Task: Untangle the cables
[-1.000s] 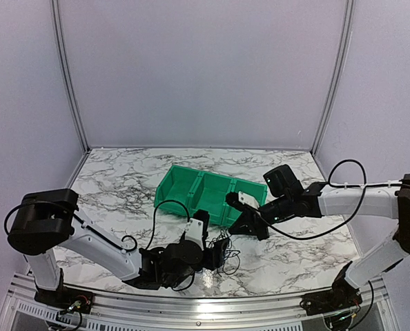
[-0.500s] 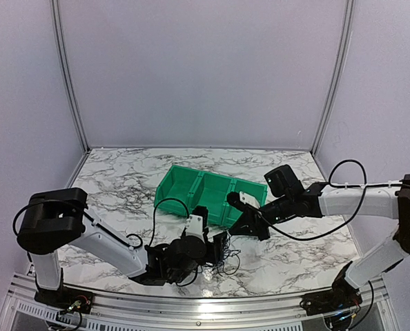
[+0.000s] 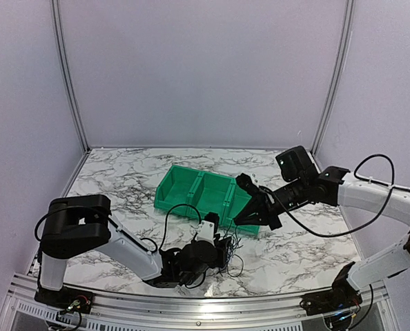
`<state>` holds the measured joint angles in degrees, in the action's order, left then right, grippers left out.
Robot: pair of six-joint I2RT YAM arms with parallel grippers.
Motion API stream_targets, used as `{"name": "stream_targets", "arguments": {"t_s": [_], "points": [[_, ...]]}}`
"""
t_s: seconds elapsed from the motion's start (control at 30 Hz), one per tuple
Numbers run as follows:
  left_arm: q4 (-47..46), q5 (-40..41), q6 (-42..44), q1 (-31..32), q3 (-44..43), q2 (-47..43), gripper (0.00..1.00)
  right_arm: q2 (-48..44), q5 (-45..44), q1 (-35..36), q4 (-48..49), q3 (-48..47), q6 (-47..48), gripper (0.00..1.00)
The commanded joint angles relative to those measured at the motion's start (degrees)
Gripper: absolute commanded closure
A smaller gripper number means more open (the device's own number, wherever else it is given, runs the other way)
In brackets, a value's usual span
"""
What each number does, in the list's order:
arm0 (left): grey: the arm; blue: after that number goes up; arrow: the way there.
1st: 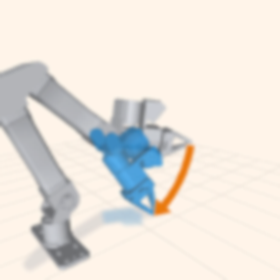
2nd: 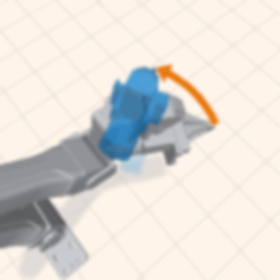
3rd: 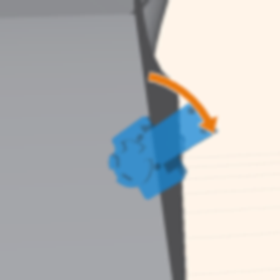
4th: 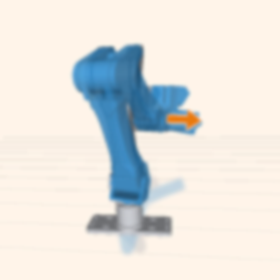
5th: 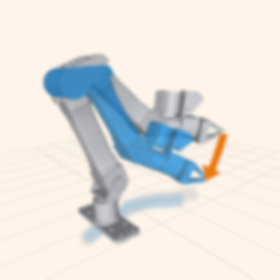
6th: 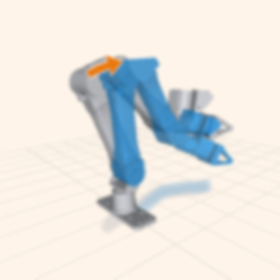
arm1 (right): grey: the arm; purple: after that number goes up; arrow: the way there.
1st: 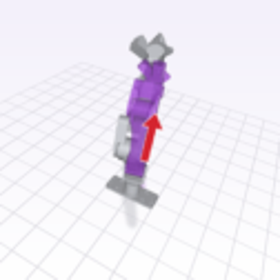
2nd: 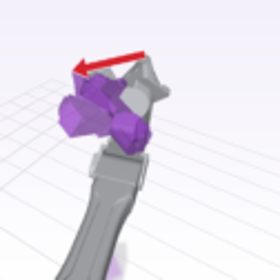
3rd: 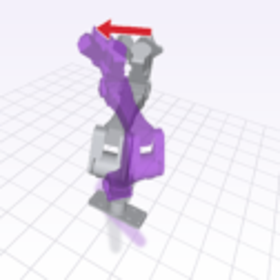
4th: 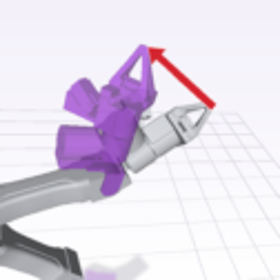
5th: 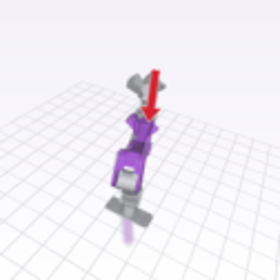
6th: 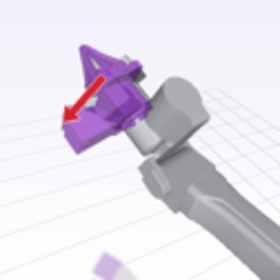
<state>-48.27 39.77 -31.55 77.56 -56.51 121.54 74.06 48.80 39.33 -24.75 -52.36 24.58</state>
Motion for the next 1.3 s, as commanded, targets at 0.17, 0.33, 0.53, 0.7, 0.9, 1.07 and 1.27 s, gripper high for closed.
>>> {"name": "stream_targets", "arguments": {"t_s": [0.17, 0.33, 0.53, 0.7, 0.9, 1.07, 1.27], "points": [[-1.1, -1.5, 0.5, -0.4, -0.3, 3.0, 0.63, -1.0, 6.1, -1.3, -14.6, -20.1, 4.9, 1.0], [-1.7, -1.6, -0.3, -0.5, 0.4, 3.2, 0.65, -1.5, 6.5, -3.0, -16.8, -29.9, 4.7, 1.0], [-3.5, -1.6, -0.6, -0.4, 2.1, 3.0, 0.68, 0.6, 8.4, -5.7, -18.8, -39.6, 4.7, 1.0], [-5.4, -1.8, -0.8, -0.4, 3.6, 3.0, 0.77, 2.3, 8.1, -8.0, -18.6, -47.4, 4.3, 1.0], [-7.0, -1.7, -1.0, -0.5, 4.9, 2.9, 0.79, 4.2, 8.7, -9.4, -17.9, -51.8, 2.8, 1.0], [-7.5, -1.7, -1.3, -0.4, 5.2, 3.0, 0.8, 4.9, 9.0, -12.3, -16.4, -55.3, 1.5, 1.0], [-8.1, -2.3, -1.1, -0.5, 5.2, 3.3, 0.86, 5.1, 9.6, -15.6, -11.9, -58.0, -2.1, 1.0]]}}
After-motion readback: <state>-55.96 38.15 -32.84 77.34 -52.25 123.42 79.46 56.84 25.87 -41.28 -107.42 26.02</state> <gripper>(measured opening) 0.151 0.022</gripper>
